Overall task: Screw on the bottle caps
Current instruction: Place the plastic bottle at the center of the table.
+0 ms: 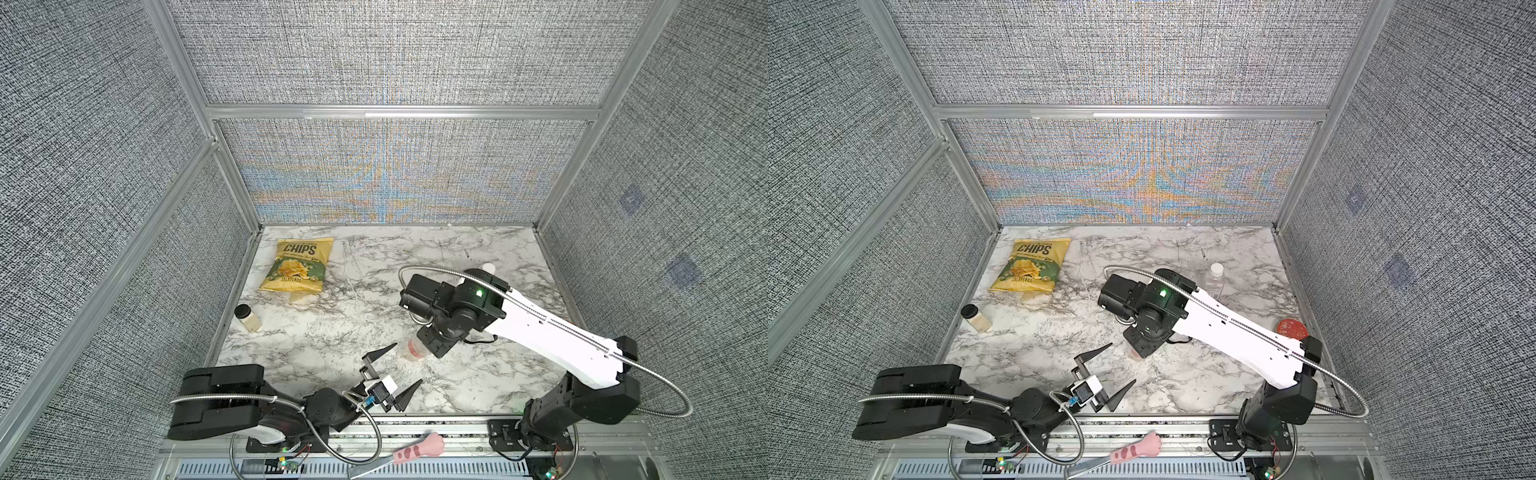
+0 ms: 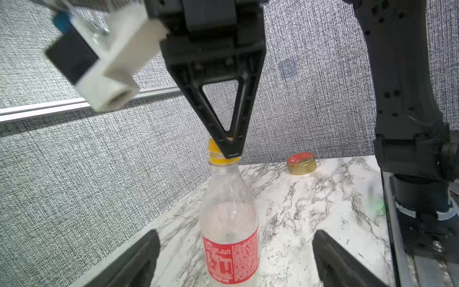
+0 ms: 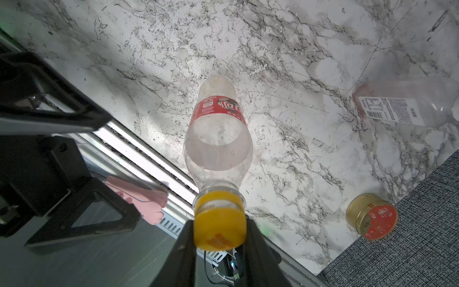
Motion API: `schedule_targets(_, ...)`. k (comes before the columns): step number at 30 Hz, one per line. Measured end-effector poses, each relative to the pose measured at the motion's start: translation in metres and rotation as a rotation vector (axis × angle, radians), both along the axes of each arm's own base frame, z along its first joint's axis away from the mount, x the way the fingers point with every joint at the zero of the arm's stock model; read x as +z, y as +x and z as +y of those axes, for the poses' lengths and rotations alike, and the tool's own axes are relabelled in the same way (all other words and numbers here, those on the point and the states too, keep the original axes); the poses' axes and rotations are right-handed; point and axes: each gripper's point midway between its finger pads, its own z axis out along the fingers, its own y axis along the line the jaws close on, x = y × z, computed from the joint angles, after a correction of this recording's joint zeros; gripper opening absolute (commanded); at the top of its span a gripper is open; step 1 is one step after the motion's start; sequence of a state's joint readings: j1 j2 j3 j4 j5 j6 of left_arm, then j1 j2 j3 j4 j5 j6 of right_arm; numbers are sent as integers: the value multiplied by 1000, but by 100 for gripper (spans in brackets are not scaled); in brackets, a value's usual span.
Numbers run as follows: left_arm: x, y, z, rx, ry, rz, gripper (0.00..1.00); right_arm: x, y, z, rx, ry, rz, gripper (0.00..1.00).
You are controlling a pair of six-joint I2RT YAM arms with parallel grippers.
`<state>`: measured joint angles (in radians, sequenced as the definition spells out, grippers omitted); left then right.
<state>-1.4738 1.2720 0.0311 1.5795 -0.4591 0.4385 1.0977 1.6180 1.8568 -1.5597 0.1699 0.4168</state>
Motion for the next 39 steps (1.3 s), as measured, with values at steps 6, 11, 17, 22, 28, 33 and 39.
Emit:
schedule_targets(6,7,3,12,33,-26,-11,97,5,34,-9,-76,35,19,19)
schedule_targets(11,15,10,21,92,-45,-18,97,1,42,-12,-89,28,32,19)
schedule_targets(17,12,18,27,148,-36,-4,97,9,36,-32,-115,72,43,22)
schedule_targets(22,-1,24,28,191,8,8,97,5,26,-44,-130,74,80,21)
schedule_targets(28,-8,27,27,212,38,10,97,11,42,-29,-138,85,60,22)
schedule_targets(33,-7,27,27,213,33,10,97,13,58,-20,-152,99,42,22)
schedule_targets(39,-6,28,29,216,19,18,97,0,50,-30,-154,58,71,24)
